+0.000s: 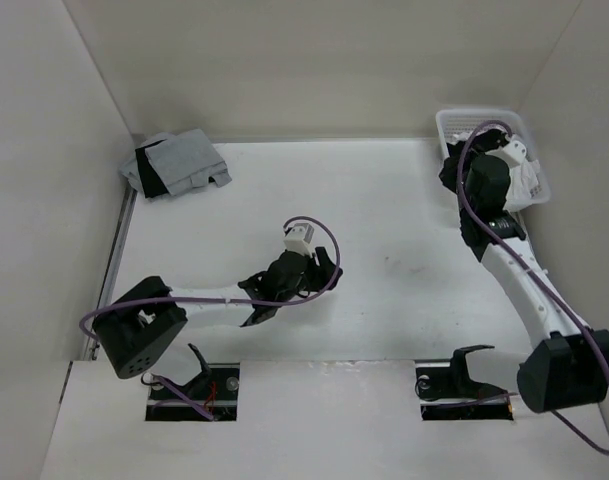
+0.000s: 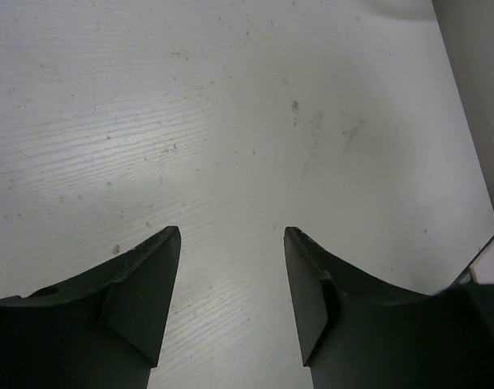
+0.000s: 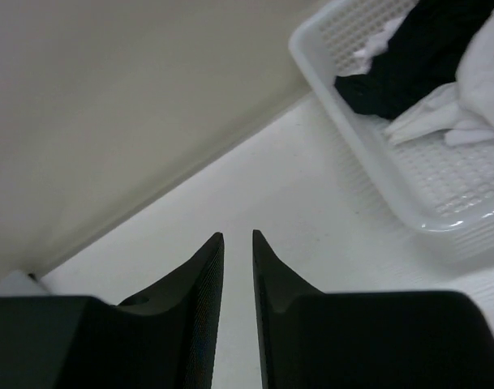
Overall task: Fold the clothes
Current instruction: Grab the tank top from the pile, then move the tank top to the center of the board, then flatten the tank top out
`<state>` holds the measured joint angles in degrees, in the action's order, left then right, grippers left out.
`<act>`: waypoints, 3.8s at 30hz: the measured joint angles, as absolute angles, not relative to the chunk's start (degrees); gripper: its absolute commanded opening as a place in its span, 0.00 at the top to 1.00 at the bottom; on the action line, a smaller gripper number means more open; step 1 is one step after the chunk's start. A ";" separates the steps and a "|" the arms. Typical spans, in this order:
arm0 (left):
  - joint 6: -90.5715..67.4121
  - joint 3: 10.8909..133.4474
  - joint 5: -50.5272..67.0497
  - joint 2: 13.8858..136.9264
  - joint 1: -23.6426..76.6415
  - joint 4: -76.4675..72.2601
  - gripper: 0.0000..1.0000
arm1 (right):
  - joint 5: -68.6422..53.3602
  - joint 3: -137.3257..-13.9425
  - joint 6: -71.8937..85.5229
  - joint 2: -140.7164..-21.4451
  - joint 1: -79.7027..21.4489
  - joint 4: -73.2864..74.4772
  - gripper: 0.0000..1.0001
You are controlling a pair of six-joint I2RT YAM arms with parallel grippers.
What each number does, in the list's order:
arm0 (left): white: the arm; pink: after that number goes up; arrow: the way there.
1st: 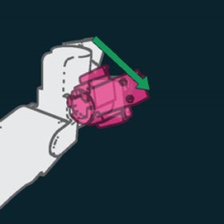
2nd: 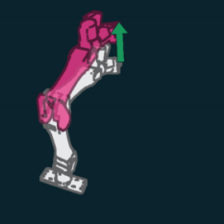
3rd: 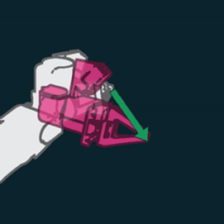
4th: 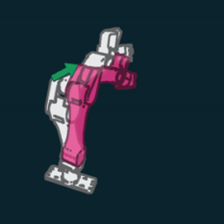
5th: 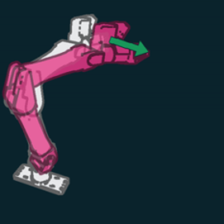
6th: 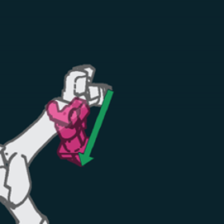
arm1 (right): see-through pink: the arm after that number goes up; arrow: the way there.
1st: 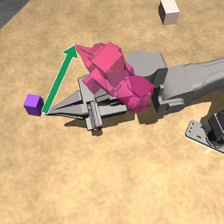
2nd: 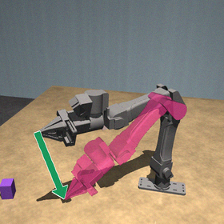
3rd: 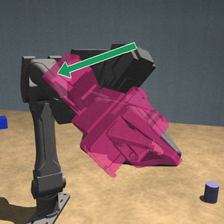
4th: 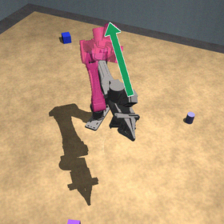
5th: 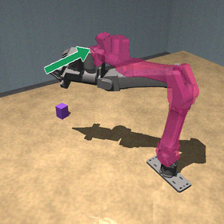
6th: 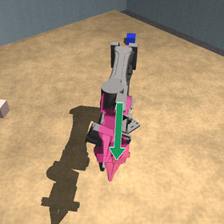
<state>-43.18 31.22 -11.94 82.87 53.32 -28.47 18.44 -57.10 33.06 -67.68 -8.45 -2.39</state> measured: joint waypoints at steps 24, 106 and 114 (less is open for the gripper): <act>-40.18 27.59 -12.19 80.23 51.86 -32.40 0.47 | 20.93 -92.12 19.75 -114.98 12.05 6.98 0.59; -45.41 14.85 -11.88 60.27 48.53 -6.59 0.60 | 11.68 -30.81 45.36 -63.51 -66.76 11.18 0.67; -47.11 12.56 -12.99 52.27 47.42 -3.33 0.60 | 10.28 -30.06 46.50 -67.35 -67.57 11.07 0.68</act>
<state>-47.11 12.56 -12.99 52.27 47.42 -3.33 10.28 -30.06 46.50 -67.35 -67.57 11.07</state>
